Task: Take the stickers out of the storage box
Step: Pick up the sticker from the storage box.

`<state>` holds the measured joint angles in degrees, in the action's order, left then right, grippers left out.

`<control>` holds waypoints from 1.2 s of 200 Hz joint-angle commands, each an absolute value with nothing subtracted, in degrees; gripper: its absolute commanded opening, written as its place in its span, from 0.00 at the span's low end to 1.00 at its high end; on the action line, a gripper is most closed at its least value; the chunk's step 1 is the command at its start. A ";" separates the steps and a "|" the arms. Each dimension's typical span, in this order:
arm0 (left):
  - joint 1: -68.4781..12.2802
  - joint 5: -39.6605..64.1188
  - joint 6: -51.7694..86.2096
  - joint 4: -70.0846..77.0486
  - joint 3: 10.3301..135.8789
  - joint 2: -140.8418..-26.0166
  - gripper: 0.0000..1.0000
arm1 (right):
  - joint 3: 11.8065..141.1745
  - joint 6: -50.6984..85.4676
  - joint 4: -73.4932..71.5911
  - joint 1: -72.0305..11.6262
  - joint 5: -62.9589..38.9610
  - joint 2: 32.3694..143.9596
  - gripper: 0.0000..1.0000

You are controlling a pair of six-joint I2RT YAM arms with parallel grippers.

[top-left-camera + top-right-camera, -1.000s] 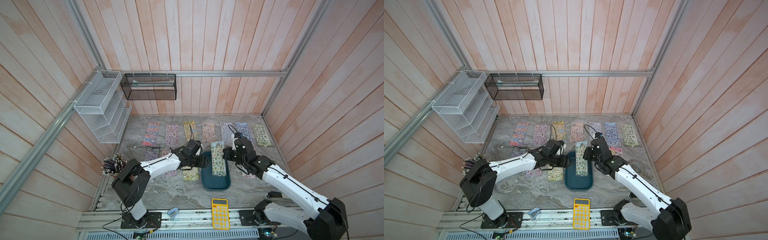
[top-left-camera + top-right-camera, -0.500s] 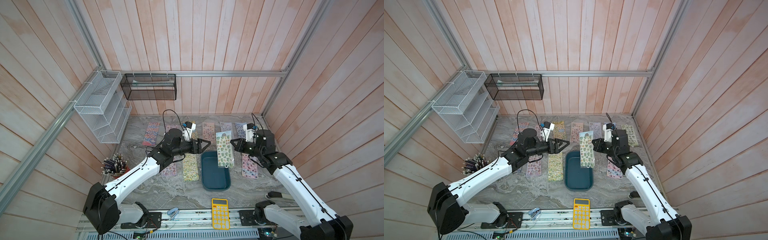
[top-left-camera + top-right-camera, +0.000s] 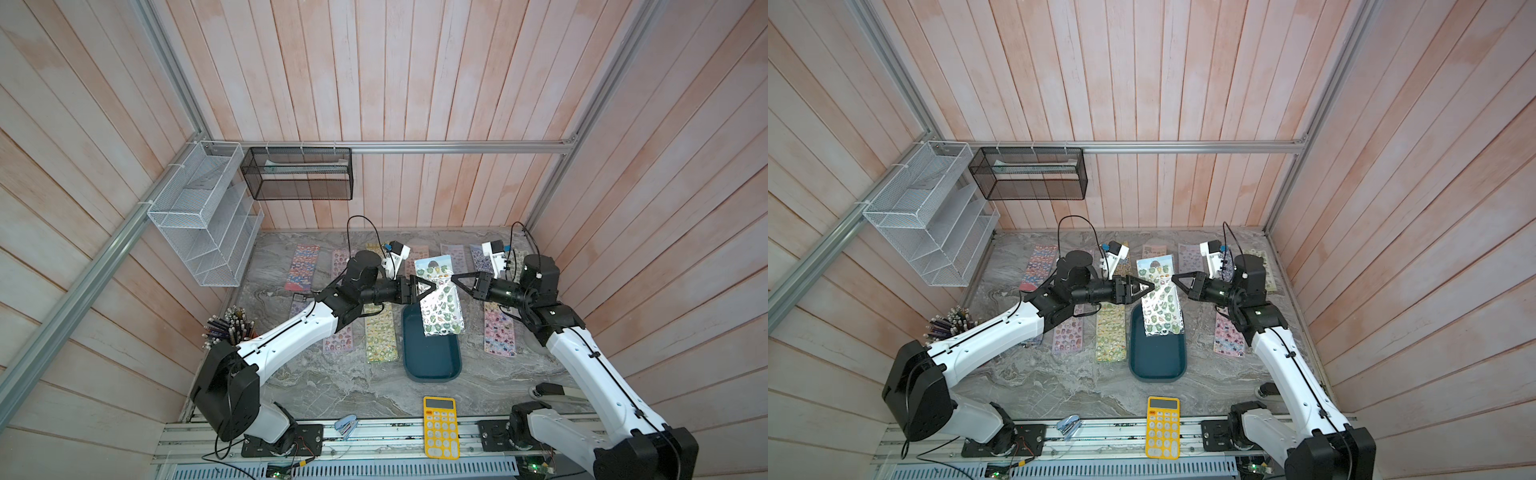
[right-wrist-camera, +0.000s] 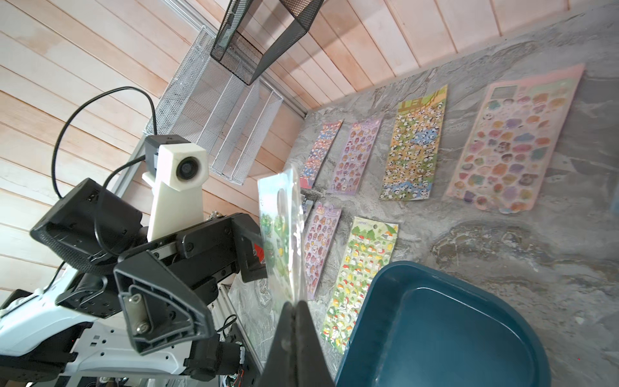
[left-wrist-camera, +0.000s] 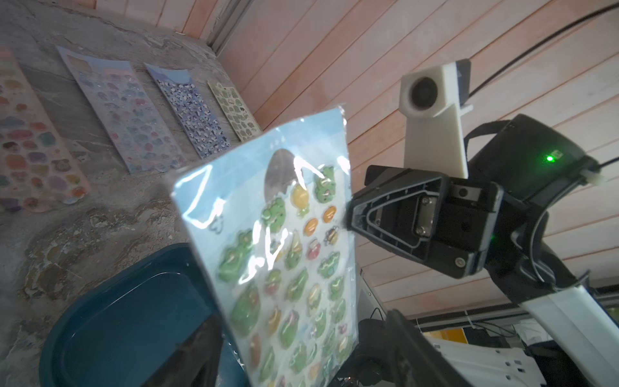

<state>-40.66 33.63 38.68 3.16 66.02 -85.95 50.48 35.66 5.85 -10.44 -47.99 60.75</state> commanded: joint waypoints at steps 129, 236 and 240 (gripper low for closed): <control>-37.62 41.90 49.52 17.49 65.90 -87.83 0.00 | 40.65 36.03 -0.68 -11.02 -54.67 54.66 0.58; -37.62 28.25 38.90 -3.04 66.39 -85.79 0.80 | 53.19 20.25 29.60 -10.39 -26.48 55.05 0.00; -37.62 27.16 38.07 -4.22 66.38 -85.71 0.80 | 53.53 19.90 31.24 -10.18 -24.06 55.48 0.00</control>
<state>-37.60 35.14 45.04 6.81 66.24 -88.03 49.89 26.85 16.75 -11.07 -40.34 53.69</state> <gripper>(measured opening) 0.787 0.043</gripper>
